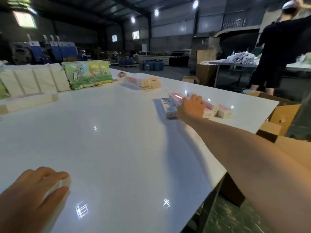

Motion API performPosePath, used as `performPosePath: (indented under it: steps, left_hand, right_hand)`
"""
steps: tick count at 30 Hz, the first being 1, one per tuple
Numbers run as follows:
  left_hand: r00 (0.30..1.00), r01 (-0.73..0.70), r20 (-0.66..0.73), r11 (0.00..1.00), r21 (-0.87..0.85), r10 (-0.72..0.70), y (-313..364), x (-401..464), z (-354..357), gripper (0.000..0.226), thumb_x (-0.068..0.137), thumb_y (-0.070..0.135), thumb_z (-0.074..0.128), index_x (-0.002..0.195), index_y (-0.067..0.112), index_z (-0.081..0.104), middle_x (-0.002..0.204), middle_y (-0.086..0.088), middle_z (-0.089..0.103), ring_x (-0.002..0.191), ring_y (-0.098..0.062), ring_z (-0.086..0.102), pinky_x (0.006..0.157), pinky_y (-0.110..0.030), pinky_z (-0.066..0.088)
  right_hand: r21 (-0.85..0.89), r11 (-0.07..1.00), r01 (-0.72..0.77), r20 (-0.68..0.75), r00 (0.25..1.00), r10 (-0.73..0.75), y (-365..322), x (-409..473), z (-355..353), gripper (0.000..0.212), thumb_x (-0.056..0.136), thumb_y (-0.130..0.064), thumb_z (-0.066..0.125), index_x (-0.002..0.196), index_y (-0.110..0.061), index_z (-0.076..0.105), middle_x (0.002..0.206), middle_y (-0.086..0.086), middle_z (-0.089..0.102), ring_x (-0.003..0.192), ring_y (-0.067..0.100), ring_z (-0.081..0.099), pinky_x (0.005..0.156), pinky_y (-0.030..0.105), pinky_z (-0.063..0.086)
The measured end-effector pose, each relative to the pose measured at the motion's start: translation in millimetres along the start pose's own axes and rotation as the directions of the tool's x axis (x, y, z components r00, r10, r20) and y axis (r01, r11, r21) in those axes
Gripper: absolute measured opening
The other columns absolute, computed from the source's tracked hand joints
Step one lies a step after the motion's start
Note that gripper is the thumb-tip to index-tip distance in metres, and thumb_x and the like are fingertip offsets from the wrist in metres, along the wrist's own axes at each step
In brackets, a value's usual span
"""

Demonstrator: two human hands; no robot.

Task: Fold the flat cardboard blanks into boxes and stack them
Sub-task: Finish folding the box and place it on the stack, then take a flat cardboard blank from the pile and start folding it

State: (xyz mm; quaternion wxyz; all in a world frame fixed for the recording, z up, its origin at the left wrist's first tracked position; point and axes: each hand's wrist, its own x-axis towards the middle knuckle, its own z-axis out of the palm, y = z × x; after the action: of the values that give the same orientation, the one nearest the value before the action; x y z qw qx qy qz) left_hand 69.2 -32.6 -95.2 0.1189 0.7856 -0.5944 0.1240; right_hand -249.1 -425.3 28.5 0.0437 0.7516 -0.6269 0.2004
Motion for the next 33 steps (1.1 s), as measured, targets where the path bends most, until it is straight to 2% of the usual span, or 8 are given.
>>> performPosePath:
  steps: [5,9,12,17,21,26,30,33]
  left_hand:
    - [0.99,0.018,-0.138,0.999,-0.048,-0.025,71,-8,-56,0.032,0.085,0.054,0.036,0.107,0.038,0.053,0.097,0.025,0.046,0.08,-0.006,0.045,0.062,-0.037,0.047]
    - [0.986,0.075,-0.142,0.991,-0.115,-0.091,120,-13,-92,0.038,0.078,0.049,0.032,0.087,0.027,0.062,0.088,0.013,0.057,0.083,-0.011,0.047,0.067,-0.036,0.048]
    - [0.978,0.082,-0.181,0.987,-0.135,-0.106,129,-17,-101,0.051,0.078,0.041,0.029,0.082,0.01,0.069,0.085,-0.004,0.065,0.083,-0.026,0.057,0.07,-0.04,0.049]
    - [0.979,0.072,-0.18,0.987,-0.145,-0.098,114,-19,-89,0.037,0.085,0.022,0.043,0.08,-0.001,0.072,0.08,-0.019,0.067,0.076,-0.032,0.062,0.068,-0.046,0.05]
    - [0.985,0.114,-0.114,0.984,-0.138,-0.13,113,-15,-86,0.058,0.083,0.038,0.029,0.095,-0.001,0.071,0.094,-0.02,0.065,0.09,-0.032,0.061,0.082,-0.041,0.046]
    - [0.932,0.3,-0.098,0.897,-0.326,-0.348,99,-8,-101,0.033,0.084,0.024,0.045,0.094,0.011,0.073,0.096,-0.007,0.068,0.091,-0.025,0.06,0.084,-0.036,0.047]
    - [0.831,0.54,-0.092,0.835,-0.107,-0.549,33,3,-147,0.026,0.09,0.021,0.048,0.109,0.021,0.066,0.117,0.0,0.062,0.106,-0.022,0.056,0.092,-0.038,0.047]
    - [0.68,0.733,-0.144,0.663,0.152,-0.719,-31,-11,-180,0.036,0.093,0.028,0.045,0.127,0.018,0.054,0.129,-0.006,0.052,0.115,-0.027,0.048,0.095,-0.04,0.043]
  right_hand:
    - [0.377,0.882,0.282,-0.2,0.955,-0.22,-67,-35,-49,0.037,0.096,-0.03,0.044,0.131,-0.02,0.051,0.138,0.007,0.043,0.126,0.028,0.035,0.1,0.045,0.031]
    - [0.544,0.525,0.654,-0.366,0.749,-0.553,-124,-120,-77,0.026,0.092,-0.023,0.05,0.111,-0.017,0.068,0.117,0.006,0.064,0.107,0.025,0.054,0.09,0.039,0.042]
    - [0.517,0.33,0.79,-0.284,0.522,-0.804,-148,-193,-66,0.023,0.09,-0.018,0.05,0.1,-0.013,0.07,0.101,0.008,0.069,0.094,0.03,0.058,0.082,0.042,0.046]
    - [0.454,0.336,0.825,-0.026,0.389,-0.921,-158,-246,-29,0.029,0.094,-0.027,0.044,0.106,-0.015,0.067,0.108,0.006,0.061,0.103,0.027,0.052,0.083,0.036,0.043]
    - [0.474,0.299,0.828,-0.07,0.374,-0.925,-157,-245,-23,0.026,0.094,-0.024,0.047,0.102,-0.014,0.07,0.102,0.007,0.061,0.097,0.027,0.052,0.078,0.035,0.044]
    - [0.491,0.311,0.814,-0.081,0.398,-0.914,-155,-244,-21,0.023,0.093,-0.019,0.048,0.094,-0.014,0.07,0.097,0.002,0.059,0.092,0.024,0.05,0.074,0.034,0.043]
    - [0.498,0.303,0.813,-0.092,0.397,-0.913,-155,-242,-19,0.025,0.095,-0.022,0.048,0.088,-0.013,0.07,0.1,0.003,0.062,0.092,0.024,0.052,0.076,0.034,0.044]
    - [0.501,0.304,0.81,-0.096,0.401,-0.911,-155,-242,-19,0.031,0.096,-0.027,0.046,0.085,-0.01,0.069,0.095,0.004,0.062,0.089,0.025,0.052,0.074,0.033,0.041]
